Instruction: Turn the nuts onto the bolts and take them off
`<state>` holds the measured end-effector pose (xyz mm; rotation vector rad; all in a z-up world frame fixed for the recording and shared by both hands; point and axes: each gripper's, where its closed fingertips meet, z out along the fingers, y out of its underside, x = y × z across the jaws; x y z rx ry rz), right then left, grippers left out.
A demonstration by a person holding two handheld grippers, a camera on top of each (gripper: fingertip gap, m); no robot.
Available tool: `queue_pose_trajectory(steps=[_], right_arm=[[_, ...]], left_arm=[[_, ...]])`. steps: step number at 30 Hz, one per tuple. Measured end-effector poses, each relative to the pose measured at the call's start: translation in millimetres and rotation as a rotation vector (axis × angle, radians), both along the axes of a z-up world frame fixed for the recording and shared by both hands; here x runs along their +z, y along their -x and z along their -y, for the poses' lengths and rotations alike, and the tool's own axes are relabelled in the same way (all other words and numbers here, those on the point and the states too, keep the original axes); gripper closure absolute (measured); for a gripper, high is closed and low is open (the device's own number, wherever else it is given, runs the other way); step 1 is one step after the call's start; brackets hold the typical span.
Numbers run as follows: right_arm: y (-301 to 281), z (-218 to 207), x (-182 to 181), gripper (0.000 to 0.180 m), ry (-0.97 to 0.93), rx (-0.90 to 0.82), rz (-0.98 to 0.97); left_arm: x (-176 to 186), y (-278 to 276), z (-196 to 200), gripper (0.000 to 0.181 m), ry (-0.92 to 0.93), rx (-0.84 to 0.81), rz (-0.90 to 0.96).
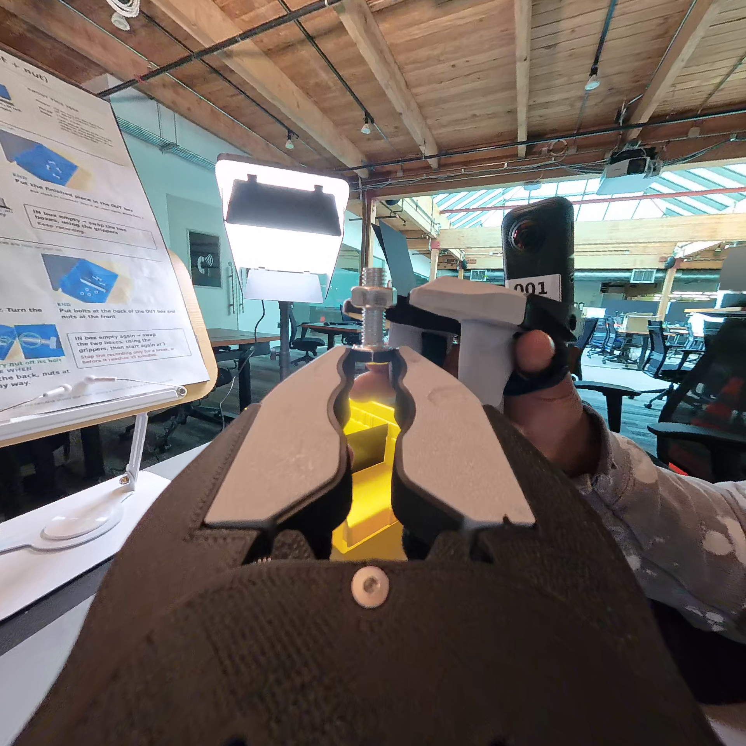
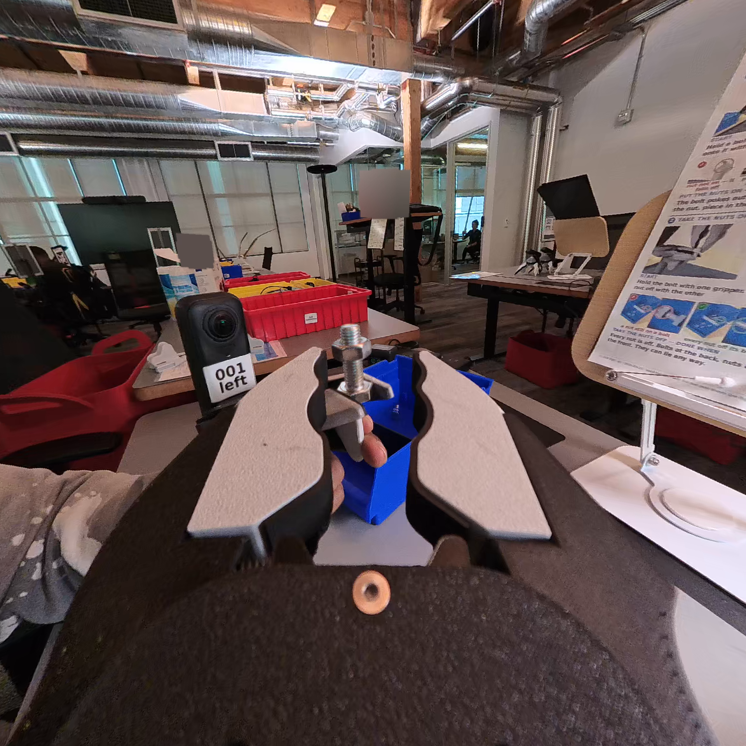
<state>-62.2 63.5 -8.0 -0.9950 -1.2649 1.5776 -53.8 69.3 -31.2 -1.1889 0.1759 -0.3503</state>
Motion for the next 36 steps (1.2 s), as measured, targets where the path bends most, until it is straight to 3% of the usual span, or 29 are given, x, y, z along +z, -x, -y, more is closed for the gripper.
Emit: queue_pose_trajectory(steps=[2,3,4,12,15,16,17,24,36], right_arm=[[1.1,-7.0,-0.4,0.144,0.012,-0.027,-0.006],[1.5,-17.9,-0.5,0.162,0.037,-0.074,-0.006],[1.3,-27.8,-0.4,0.163,0.048,-0.112,-0.014],[2.0,-1.6,-2.1,0.138,0.001,-0.003,-0.005],[3.1,-10.7,-4.0,0.143,0.028,-0.015,0.001],[3.3,-18.5,-4.6,0.161,0.048,-0.046,0.011],[2.8,-26.9,-3.9,0.164,0.051,-0.086,0.001],[1.4,-3.2,-1.8,0.139,0.036,0.02,-0.004],[-0.3,-13.1,0.7,0.155,0.088,0.014,-0.016]], left_arm=[[0.7,0.1,0.3,0.162,-0.001,0.006,0.002],[2.5,0.4,2.2,0.162,-0.015,-0.005,0.005],[3.8,0.5,3.4,0.162,-0.018,-0.01,0.004],[-3.8,0.6,-3.1,0.162,0.025,0.001,0.002],[-4.4,1.0,-3.9,0.162,0.031,0.011,0.011],[-3.8,3.7,-3.3,0.162,0.026,0.009,0.023],[-1.8,4.3,-1.2,0.162,0.011,-0.001,0.025],[-5.9,0.3,-4.6,0.162,0.033,0.002,0.011],[-2.0,1.6,-1.3,0.162,0.007,-0.012,0.036]])
